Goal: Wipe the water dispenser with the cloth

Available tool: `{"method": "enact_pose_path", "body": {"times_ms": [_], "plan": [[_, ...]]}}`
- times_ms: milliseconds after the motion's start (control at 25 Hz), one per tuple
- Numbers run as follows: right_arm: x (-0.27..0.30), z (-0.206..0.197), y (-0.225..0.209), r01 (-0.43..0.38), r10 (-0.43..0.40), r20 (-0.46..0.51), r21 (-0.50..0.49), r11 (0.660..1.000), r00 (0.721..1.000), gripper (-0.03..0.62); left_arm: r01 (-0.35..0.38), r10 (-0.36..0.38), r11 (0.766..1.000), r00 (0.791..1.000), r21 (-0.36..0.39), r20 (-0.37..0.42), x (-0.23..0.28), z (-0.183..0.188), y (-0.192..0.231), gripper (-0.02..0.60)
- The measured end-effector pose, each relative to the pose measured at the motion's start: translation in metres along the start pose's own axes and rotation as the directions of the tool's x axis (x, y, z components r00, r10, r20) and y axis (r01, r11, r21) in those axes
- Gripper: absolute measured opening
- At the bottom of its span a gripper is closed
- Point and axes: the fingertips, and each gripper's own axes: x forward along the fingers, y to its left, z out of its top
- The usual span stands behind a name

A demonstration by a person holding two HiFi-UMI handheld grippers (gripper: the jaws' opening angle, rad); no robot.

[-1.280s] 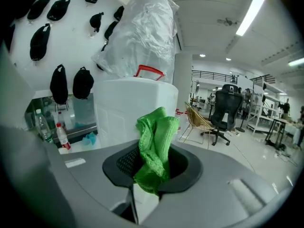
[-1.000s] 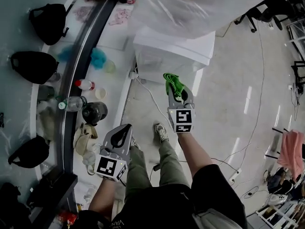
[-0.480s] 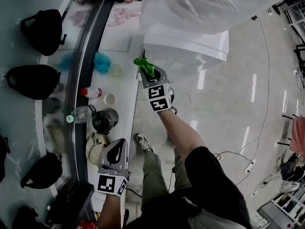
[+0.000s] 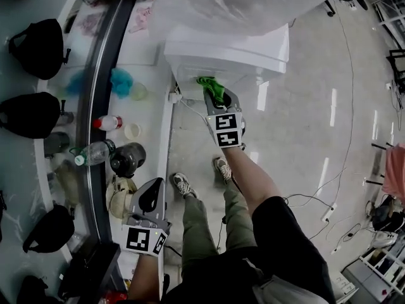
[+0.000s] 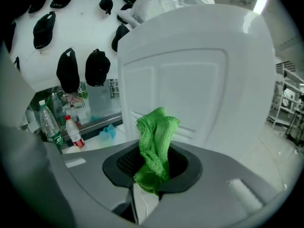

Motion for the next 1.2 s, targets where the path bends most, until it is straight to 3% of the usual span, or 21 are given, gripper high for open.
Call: {"method": "enact_pose_path", "body": {"times_ms": [400, 640, 800, 1000, 1200], "plan": [[-0.059, -0.038, -0.114, 0.138, -0.136, -0.041, 0.052, 0.989, 0.99, 0.094, 0.076, -0.076, 0.997, 0.997, 0.013, -0.001, 0.044, 0.007, -0.061, 0.002], [-0.079, -0.057, -0.141, 0.162, -0.156, -0.078, 0.083, 0.983, 0.985, 0.094, 0.084, -0.084, 0.996, 0.996, -0.007, 0.013, 0.056, 0.004, -0.076, 0.002], [-0.087, -0.055, -0.113, 0.087, -0.084, -0.049, 0.061, 0.994, 0.995, 0.094, 0.082, -0.082, 0.997, 0.996, -0.014, 0.031, 0.063, 0.0, -0.069, 0.002], [-0.068, -0.061, -0.039, -0.078, 0.08, -0.061, 0.037, 0.996, 0.995, 0.094, 0.048, -0.046, 0.998, 0.997, -0.036, 0.065, 0.066, -0.006, -0.038, 0.002], [-0.022, -0.053, 0.034, -0.157, 0.157, -0.049, 0.008, 0.988, 0.986, 0.094, 0.052, -0.049, 0.998, 0.994, -0.021, 0.092, 0.056, -0.009, -0.001, 0.002]]}}
